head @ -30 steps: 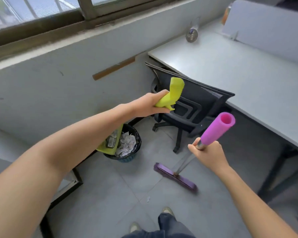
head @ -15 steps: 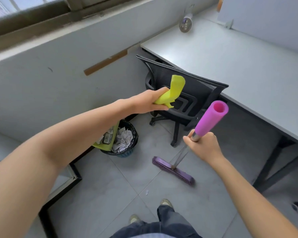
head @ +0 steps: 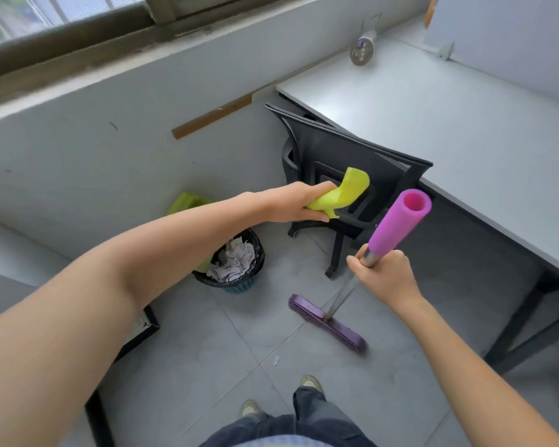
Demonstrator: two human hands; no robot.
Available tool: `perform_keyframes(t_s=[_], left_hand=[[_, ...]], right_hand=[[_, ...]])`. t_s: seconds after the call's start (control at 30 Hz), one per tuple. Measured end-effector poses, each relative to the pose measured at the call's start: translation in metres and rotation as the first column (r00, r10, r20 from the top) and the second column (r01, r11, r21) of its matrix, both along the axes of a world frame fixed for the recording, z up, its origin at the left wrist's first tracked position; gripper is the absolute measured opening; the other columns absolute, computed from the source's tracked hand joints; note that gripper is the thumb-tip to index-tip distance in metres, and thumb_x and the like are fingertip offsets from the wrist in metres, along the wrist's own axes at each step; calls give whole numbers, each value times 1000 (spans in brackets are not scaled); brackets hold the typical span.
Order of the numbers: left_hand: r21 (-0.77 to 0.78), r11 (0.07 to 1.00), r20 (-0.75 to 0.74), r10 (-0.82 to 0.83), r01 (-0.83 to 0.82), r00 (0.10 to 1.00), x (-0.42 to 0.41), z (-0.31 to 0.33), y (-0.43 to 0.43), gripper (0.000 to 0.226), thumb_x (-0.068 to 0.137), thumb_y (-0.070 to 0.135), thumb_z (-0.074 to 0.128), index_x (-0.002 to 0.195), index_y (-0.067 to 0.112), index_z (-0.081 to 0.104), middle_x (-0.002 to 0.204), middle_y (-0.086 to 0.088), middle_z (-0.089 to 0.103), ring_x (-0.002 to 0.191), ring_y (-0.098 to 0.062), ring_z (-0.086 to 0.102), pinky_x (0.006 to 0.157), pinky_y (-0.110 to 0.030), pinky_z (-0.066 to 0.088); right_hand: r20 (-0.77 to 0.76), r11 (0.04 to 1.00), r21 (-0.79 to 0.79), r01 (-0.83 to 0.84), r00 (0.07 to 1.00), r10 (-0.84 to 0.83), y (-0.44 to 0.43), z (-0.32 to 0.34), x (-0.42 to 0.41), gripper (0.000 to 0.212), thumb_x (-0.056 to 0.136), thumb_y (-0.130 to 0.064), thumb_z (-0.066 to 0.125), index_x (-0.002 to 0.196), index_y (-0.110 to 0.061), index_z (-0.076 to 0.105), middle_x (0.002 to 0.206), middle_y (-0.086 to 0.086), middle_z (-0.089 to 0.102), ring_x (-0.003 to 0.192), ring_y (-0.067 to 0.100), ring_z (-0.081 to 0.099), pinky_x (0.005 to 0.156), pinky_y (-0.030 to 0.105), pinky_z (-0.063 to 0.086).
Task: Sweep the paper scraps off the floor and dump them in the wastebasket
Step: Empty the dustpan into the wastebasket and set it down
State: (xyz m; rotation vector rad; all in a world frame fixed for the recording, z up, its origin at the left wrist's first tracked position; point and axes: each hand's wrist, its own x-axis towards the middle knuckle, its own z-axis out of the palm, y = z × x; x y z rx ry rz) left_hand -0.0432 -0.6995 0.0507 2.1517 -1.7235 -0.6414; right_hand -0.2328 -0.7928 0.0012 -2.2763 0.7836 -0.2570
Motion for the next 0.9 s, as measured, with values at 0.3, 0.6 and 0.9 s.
perform_keyframes(t_s=[0.3,0.6,0.9], left_hand=[[-59,998,19,35,-34,999,-12,15,-1,46,91,20,60,126,-3,42,79,15,53,69,-4,46,61,-6,37],[-162,932,82,339,-323,937,-25,47,36,31,89,20,63,107,9,40,97,-12,60,83,-18,53,73,-23,46],[-575,499,-331,582,-648,742,-72,75,218,32,73,38,57,101,37,41,67,27,58,50,8,51,54,-11,42]], right_hand=[[5,996,-27,-87,996,87,-8,-4,-3,33,81,-18,56,68,12,53,67,28,61,67,41,57,67,42,49],[-14,993,24,-115,993,115,-15,-5,-23,31,77,-17,56,71,13,51,68,31,59,57,36,47,64,43,51],[-41,966,-58,-250,968,248,38,-6,-40,29,77,-15,57,70,13,53,70,29,61,67,41,56,68,44,49]])
